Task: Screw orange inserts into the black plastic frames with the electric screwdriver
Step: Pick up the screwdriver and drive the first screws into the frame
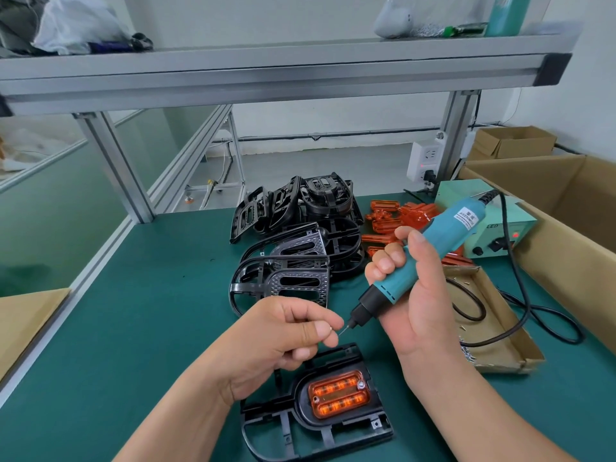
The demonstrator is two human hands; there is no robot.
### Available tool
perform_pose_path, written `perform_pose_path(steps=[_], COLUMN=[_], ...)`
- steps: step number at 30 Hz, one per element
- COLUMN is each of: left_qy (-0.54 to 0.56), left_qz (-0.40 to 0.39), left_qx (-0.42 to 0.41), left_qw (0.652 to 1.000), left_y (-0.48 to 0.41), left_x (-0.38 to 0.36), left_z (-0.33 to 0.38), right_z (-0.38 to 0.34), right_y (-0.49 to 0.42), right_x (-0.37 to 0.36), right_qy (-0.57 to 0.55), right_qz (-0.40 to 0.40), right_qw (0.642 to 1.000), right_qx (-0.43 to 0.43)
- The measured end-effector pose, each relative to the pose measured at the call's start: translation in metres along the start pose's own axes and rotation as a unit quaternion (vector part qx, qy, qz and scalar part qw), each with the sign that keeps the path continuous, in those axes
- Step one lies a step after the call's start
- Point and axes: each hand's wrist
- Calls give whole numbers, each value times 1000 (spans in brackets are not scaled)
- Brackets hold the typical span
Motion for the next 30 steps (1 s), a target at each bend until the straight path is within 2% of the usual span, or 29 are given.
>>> perform_pose_path(steps=[30], left_qy=[-40], left_qz=[-6], left_qx=[-12], left_qw=[999], left_y=[-1], left_x=[-7], left_z=[-1], right_z=[-4], right_y=[1], right_x=[-4], right_qy=[-10], right_qz=[10], right_qw=[1000], right_qx=[17])
Point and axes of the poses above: each hand's wrist, its own y-axis away from the middle knuckle, its own x-axis out of the back of the hand, z = x × y, and after that the axes turned 10 degrees about x, right-handed
